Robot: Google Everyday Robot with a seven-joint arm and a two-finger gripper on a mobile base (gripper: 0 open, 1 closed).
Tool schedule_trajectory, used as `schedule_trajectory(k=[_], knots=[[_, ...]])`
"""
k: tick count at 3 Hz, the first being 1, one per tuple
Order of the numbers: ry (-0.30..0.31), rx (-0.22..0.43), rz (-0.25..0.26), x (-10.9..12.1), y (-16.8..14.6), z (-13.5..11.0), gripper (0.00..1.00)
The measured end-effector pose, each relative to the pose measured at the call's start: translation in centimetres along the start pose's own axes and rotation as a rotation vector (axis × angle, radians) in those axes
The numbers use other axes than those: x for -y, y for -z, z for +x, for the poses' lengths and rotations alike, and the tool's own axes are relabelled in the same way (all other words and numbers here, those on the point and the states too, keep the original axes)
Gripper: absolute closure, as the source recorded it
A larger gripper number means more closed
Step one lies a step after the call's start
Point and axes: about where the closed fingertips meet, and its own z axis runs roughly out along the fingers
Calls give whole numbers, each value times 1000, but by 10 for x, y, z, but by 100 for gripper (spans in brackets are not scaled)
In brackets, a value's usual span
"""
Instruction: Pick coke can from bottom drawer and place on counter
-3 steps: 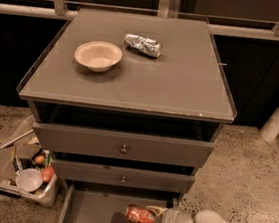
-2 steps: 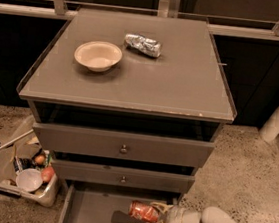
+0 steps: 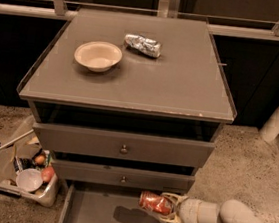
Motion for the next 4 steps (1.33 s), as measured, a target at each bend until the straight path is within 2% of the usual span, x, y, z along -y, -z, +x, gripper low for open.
schedule_trajectory(k=[1, 2, 3, 4], knots=[[54, -6, 4, 38, 61, -44, 100], [55, -6, 3, 38, 61, -45, 100], [93, -5, 6, 46, 83, -67, 100], [160, 0, 25, 61, 118, -106, 100]])
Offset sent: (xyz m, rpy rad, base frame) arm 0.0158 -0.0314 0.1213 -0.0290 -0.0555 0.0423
